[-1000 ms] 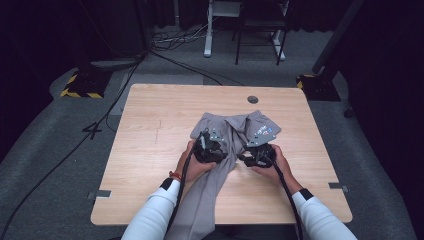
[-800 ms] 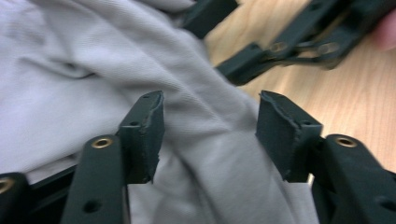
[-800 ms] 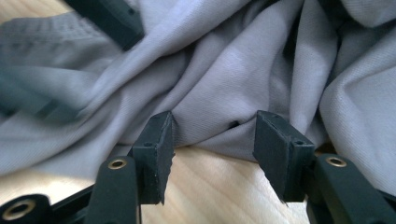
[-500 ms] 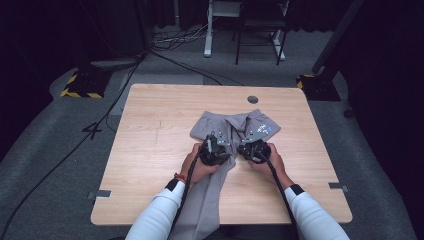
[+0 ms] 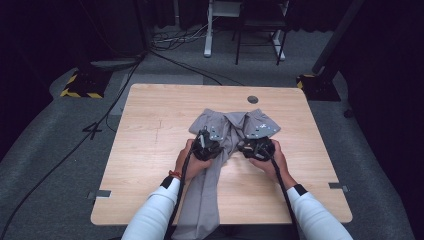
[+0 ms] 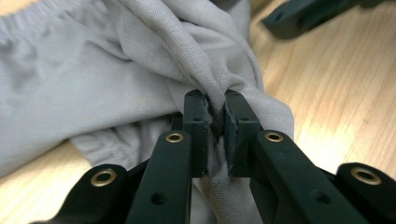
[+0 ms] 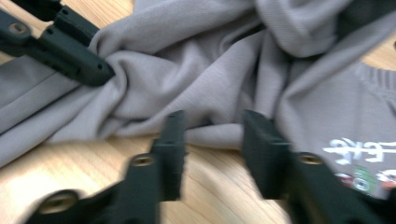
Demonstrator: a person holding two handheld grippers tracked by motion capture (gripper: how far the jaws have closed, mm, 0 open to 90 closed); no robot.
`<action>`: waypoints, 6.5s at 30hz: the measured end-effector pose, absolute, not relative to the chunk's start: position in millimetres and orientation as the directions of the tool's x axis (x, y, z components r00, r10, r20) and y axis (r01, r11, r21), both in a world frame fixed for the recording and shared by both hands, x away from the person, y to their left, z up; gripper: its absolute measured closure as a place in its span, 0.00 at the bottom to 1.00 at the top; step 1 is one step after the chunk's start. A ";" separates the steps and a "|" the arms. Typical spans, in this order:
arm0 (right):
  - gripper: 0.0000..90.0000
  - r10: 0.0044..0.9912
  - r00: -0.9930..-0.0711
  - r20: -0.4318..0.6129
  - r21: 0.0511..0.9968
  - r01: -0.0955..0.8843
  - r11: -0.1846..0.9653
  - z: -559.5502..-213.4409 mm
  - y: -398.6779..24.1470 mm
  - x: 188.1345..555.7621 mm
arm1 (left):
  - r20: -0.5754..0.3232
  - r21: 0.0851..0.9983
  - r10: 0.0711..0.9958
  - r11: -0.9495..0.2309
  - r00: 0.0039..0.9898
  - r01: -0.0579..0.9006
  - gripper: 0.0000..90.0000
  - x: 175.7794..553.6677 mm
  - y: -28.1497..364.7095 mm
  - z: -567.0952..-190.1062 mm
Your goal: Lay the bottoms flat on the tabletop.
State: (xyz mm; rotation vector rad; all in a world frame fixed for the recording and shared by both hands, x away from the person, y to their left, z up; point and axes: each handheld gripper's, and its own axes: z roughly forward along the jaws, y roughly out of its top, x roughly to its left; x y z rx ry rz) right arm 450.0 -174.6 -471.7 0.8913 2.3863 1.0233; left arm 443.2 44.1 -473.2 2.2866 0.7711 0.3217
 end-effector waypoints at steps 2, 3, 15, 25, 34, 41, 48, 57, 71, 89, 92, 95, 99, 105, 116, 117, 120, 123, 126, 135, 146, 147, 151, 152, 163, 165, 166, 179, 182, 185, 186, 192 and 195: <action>0.51 0.699 -0.709 -0.093 0.746 0.415 0.520 -476.4 -168.4 453.1 | 0.003 0.686 0.608 -0.579 0.794 0.441 0.90 442.8 44.7 -475.8; 0.49 0.707 -0.704 -0.074 0.748 0.429 0.506 -477.7 -166.8 455.7 | 0.002 0.681 0.607 -0.583 0.795 0.443 0.90 442.7 45.3 -476.5; 0.96 0.713 -0.695 -0.091 0.714 0.454 0.534 -486.3 -157.9 467.3 | 0.019 0.681 0.626 -0.579 0.780 0.448 0.91 442.7 50.4 -480.6; 0.97 0.753 -0.641 -0.145 0.793 0.380 0.476 -439.5 -198.1 454.8 | 0.067 0.706 0.735 -0.513 0.674 0.489 0.92 454.5 78.5 -462.5; 0.97 0.809 -0.566 -0.159 0.863 0.318 0.392 -380.2 -259.8 437.8 | 0.072 0.704 0.792 -0.471 0.607 0.532 0.91 461.4 112.8 -454.2; 0.97 0.678 -0.715 -0.170 0.800 0.301 0.518 -392.2 -243.3 415.6 | 0.113 0.695 0.746 -0.531 0.656 0.485 0.86 446.7 104.8 -456.2; 0.61 0.515 -0.850 -0.114 0.715 0.289 0.636 -424.9 -218.4 387.8 | 0.098 0.685 0.728 -0.544 0.678 0.484 0.66 435.4 104.7 -463.0; 0.64 0.670 -0.725 -0.161 0.681 0.410 0.607 -448.3 -272.9 413.4 | 0.076 0.632 0.617 -0.637 0.784 0.440 0.54 410.1 97.6 -483.7; 0.71 0.657 -0.739 -0.150 0.570 0.478 0.668 -478.4 -287.5 407.8 | 0.014 0.654 0.623 -0.597 0.782 0.464 0.54 396.2 106.8 -491.4; 0.53 0.582 -0.808 -0.098 0.532 0.451 0.717 -439.1 -305.7 354.1 | -0.029 0.614 0.574 -0.636 0.818 0.468 0.47 349.7 134.1 -485.2; 0.52 0.614 -0.776 -0.141 0.575 0.441 0.689 -447.4 -302.8 373.2 | 0.009 0.629 0.563 -0.646 0.827 0.433 0.38 352.3 127.4 -479.6; 0.53 0.636 -0.759 -0.138 0.623 0.433 0.652 -464.1 -295.6 397.9 | 0.027 0.691 0.589 -0.595 0.807 0.411 0.32 372.6 123.0 -466.1; 0.55 0.655 -0.751 -0.085 0.616 0.477 0.627 -477.6 -286.0 414.4 | 0.026 0.713 0.635 -0.553 0.772 0.431 0.29 400.5 119.7 -458.7; 0.59 0.636 -0.771 -0.039 0.601 0.490 0.631 -481.8 -275.0 412.9 | 0.048 0.717 0.744 -0.490 0.667 0.495 0.33 467.4 109.1 -464.6; 0.97 0.524 -0.848 -0.085 0.576 0.387 0.720 -474.6 -266.1 379.4 | -0.010 0.654 0.754 -0.492 0.657 0.575 0.33 496.2 77.8 -493.7; 0.97 0.520 -0.847 -0.110 0.581 0.369 0.725 -468.8 -265.3 371.0 | -0.011 0.667 0.763 -0.476 0.646 0.574 0.33 495.8 77.8 -494.9; 0.96 0.516 -0.846 -0.133 0.599 0.346 0.722 -460.1 -265.7 363.7 | 0.000 0.667 0.770 -0.475 0.638 0.574 0.35 494.7 78.7 -494.9; 0.96 0.469 -0.871 -0.149 0.625 0.284 0.727 -443.0 -261.6 344.1 | 0.011 0.664 0.797 -0.457 0.603 0.592 0.36 494.6 83.4 -494.2; 0.96 0.387 -0.911 -0.143 0.616 0.224 0.755 -440.3 -251.3 327.4 | 0.016 0.665 0.830 -0.425 0.557 0.614 0.36 497.4 88.7 -494.3; 0.81 0.199 -0.974 -0.103 0.549 0.111 0.829 -463.5 -197.9 291.9 | 0.051 0.653 0.876 -0.393 0.480 0.648 0.36 503.6 87.8 -492.2; 0.58 0.461 -0.877 -0.132 0.699 0.247 0.671 -432.6 -236.4 327.0 | 0.003 0.746 0.774 -0.424 0.634 0.514 0.30 466.6 85.9 -461.5; 0.58 0.461 -0.877 -0.132 0.699 0.247 0.671 -432.6 -236.4 327.0 | -0.008 0.754 0.755 -0.426 0.655 0.500 0.30 460.2 80.8 -456.9; 0.57 0.618 -0.777 -0.120 0.706 0.371 0.604 -435.0 -256.7 373.8 | -0.033 0.788 0.638 -0.457 0.770 0.412 0.30 427.9 46.0 -446.5; 0.57 0.618 -0.777 -0.120 0.706 0.371 0.604 -435.0 -256.7 373.8 | -0.032 0.789 0.609 -0.472 0.793 0.394 0.30 419.0 35.8 -446.7; 0.56 0.597 -0.800 -0.055 0.601 0.451 0.660 -480.7 -229.2 408.6 | -0.049 0.709 0.375 -0.640 0.926 0.297 0.47 369.8 -31.8 -483.1; 0.57 0.597 -0.802 -0.033 0.611 0.456 0.647 -482.9 -230.4 410.4 | -0.043 0.680 0.388 -0.664 0.921 0.311 0.55 369.9 -34.4 -489.5; 0.57 0.597 -0.802 -0.033 0.611 0.456 0.647 -482.9 -230.4 410.4 | -0.044 0.672 0.378 -0.674 0.925 0.307 0.55 370.7 -34.8 -492.4; 0.99 0.626 -0.777 -0.070 0.616 0.460 0.640 -480.5 -245.0 410.3 | 0.009 0.708 0.391 -0.653 0.920 0.270 0.99 375.1 -13.0 -478.7; 0.99 0.674 -0.735 -0.077 0.637 0.484 0.600 -475.2 -256.7 414.4 | -0.013 0.737 0.420 -0.609 0.907 0.292 0.99 380.4 5.4 -468.1; 0.99 0.723 -0.687 -0.071 0.661 0.510 0.550 -466.3 -269.6 417.4 | 0.001 0.744 0.433 -0.602 0.902 0.288 0.99 378.8 22.0 -458.6; 0.99 0.733 -0.678 -0.063 0.667 0.517 0.536 -464.2 -272.9 417.8 | 0.001 0.744 0.433 -0.602 0.902 0.288 0.99 378.8 22.0 -458.6; 0.99 0.788 -0.610 -0.081 0.657 0.562 0.502 -462.5 -288.5 422.3 | -0.001 0.716 0.429 -0.630 0.903 0.300 0.98 365.6 44.0 -463.2; 0.97 0.818 -0.566 -0.106 0.647 0.585 0.489 -464.8 -296.4 426.4 | 0.003 0.705 0.429 -0.642 0.903 0.302 0.96 360.8 50.2 -463.8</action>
